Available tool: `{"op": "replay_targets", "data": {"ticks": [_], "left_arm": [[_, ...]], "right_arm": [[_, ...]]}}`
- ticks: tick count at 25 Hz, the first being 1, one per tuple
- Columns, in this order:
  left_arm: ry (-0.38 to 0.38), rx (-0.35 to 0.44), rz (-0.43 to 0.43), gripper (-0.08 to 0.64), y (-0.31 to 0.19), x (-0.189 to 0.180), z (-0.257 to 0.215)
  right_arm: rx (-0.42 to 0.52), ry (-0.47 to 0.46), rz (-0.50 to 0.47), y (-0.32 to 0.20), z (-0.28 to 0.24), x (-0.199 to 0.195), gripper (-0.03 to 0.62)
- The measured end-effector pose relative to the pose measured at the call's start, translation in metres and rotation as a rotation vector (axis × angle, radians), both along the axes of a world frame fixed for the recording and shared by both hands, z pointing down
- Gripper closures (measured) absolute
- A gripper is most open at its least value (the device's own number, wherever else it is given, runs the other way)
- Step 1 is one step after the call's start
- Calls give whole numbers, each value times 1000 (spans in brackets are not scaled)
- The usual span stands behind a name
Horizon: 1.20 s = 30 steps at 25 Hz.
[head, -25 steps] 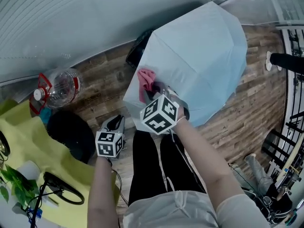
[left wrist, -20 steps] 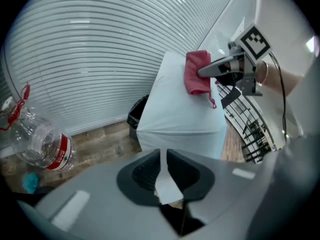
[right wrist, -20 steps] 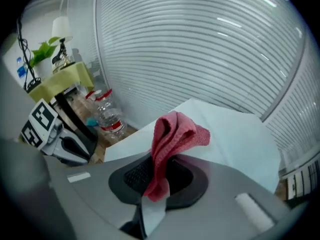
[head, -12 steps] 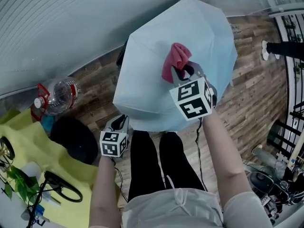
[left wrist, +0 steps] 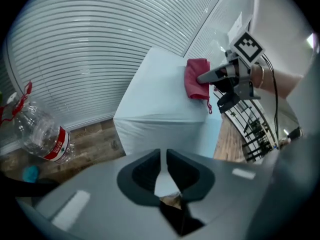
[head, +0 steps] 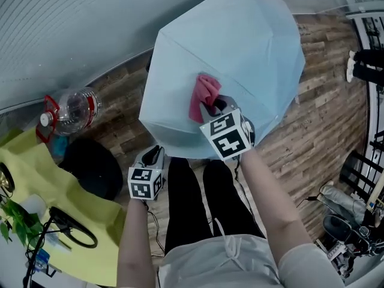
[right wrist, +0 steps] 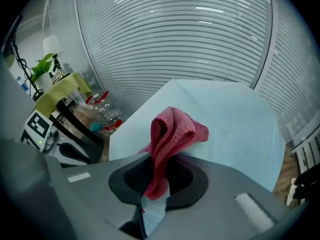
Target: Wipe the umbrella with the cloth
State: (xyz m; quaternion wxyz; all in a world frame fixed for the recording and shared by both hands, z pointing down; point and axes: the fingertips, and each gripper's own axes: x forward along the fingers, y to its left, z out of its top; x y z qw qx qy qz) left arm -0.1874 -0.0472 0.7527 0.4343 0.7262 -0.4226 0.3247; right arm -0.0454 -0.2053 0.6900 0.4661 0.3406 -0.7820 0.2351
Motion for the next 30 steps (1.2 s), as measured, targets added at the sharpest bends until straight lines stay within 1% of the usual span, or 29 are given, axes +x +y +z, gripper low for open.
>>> {"op": "replay_targets", "data": {"ticks": [4,9,11,13,16,19,25,28,30], "left_arm": [[2,-11,-27,522,19,9,3],[-25,-26,-60,523,31,9,12],[-32,-10,-79,543,30,13,8],[-31,25,-92,554,25,20,-4],[-11,77,-108,554,15,35,-25],[-19,102,-123,554,8,45,-38],[-21,150,-123,554,-10,65,-69],[-23,164,-116,554,-14,69,-75],[-22,166,-102,554,-14,73,-75]], "right_arm": [[-62,-20,-31,38,17,-6,538],[-126,-43,-73,90,34,-16,538],[-137,-60,-88,104,35,-14,537],[-133,-93,-94,107,28,-11,538],[-81,-121,-89,92,7,2,538],[-7,-124,-48,63,-18,22,537],[117,-87,39,-3,-58,67,537],[151,-62,69,-24,-66,82,537],[148,-50,90,-29,-62,90,537]]}}
